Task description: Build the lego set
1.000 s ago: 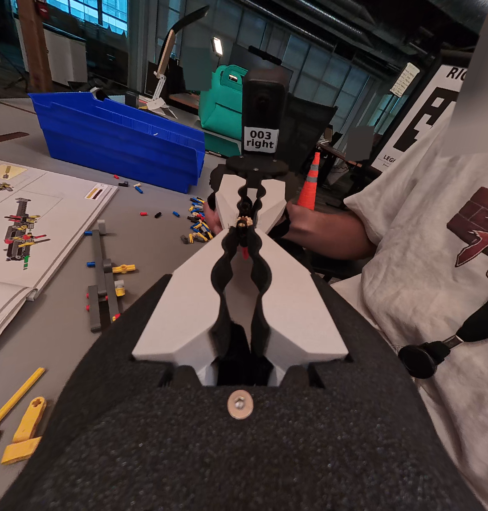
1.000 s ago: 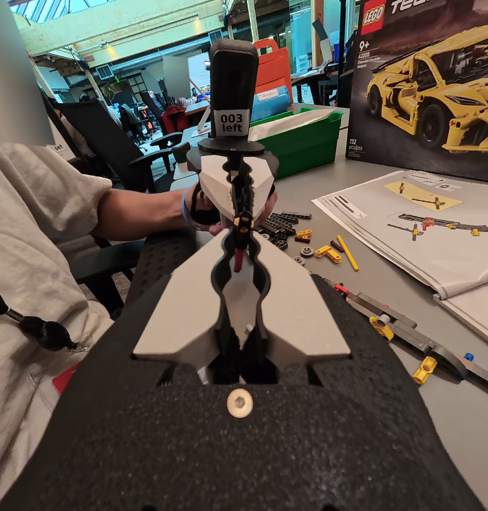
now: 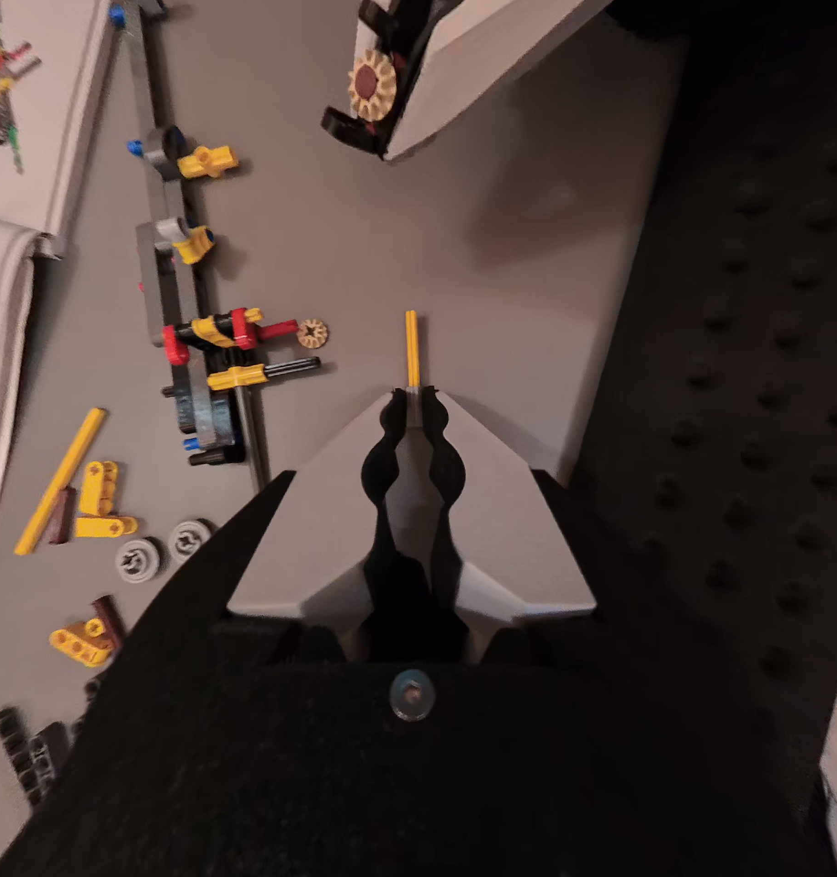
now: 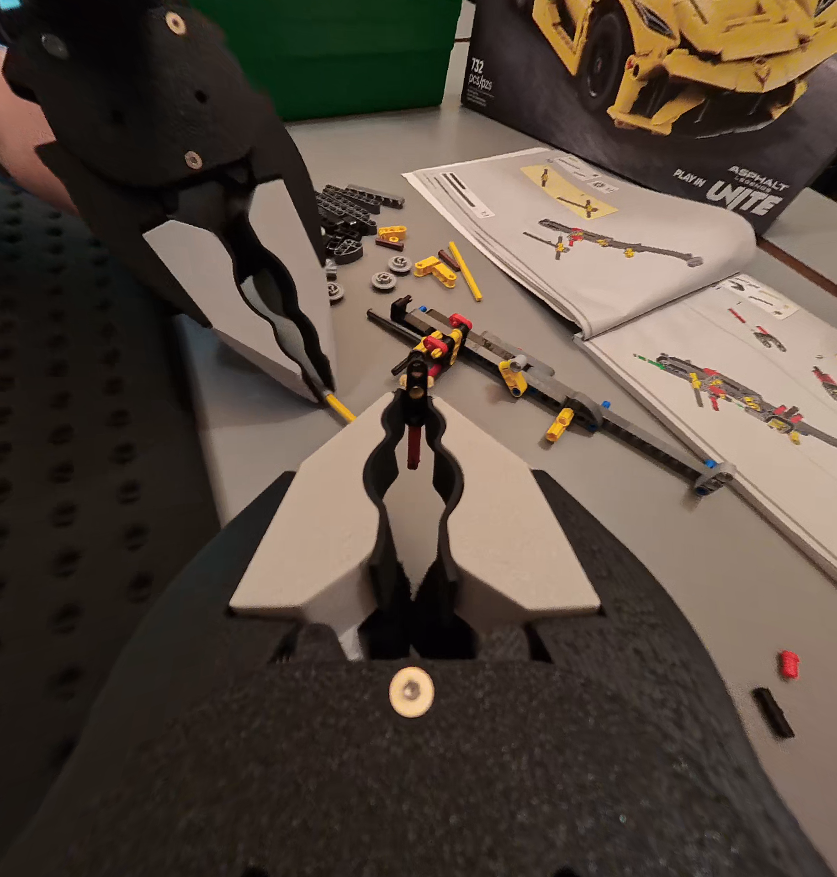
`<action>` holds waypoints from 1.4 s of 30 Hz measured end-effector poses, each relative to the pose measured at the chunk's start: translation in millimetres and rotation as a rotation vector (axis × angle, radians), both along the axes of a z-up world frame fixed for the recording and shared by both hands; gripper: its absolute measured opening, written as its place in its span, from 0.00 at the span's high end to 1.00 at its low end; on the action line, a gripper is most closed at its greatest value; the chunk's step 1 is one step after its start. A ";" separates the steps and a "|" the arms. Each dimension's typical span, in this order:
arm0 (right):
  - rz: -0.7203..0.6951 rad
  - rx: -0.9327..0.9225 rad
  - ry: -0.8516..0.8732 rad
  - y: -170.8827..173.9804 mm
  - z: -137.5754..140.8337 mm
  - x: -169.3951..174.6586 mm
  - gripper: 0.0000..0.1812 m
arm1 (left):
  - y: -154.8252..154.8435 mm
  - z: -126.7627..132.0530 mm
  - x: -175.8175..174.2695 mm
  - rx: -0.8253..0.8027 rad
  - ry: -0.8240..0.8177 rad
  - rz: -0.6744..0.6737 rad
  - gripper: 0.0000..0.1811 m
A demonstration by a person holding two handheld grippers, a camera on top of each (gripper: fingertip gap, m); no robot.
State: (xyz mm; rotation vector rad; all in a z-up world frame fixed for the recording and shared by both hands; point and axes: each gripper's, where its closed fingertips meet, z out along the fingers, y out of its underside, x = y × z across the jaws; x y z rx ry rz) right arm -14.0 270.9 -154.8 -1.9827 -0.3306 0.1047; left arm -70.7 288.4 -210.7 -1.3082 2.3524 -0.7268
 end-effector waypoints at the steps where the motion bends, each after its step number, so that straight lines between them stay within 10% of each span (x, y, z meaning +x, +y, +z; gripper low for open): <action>1: -0.009 0.009 -0.002 0.2 1.6 1.7 0.96 | 2.2 3.6 1.1 -0.005 -0.015 0.008 0.97; 9: -0.218 0.121 -0.292 6.0 21.9 24.2 0.96 | -33.9 105.0 13.9 -0.753 -0.133 0.239 0.97; 19: -0.485 0.279 -0.605 6.4 60.0 32.4 0.96 | -45.2 138.7 29.9 -1.473 -0.104 0.509 0.97; 42: -0.556 0.302 -0.653 4.4 65.3 32.1 0.96 | -46.2 137.7 40.1 -1.730 -0.093 0.643 0.97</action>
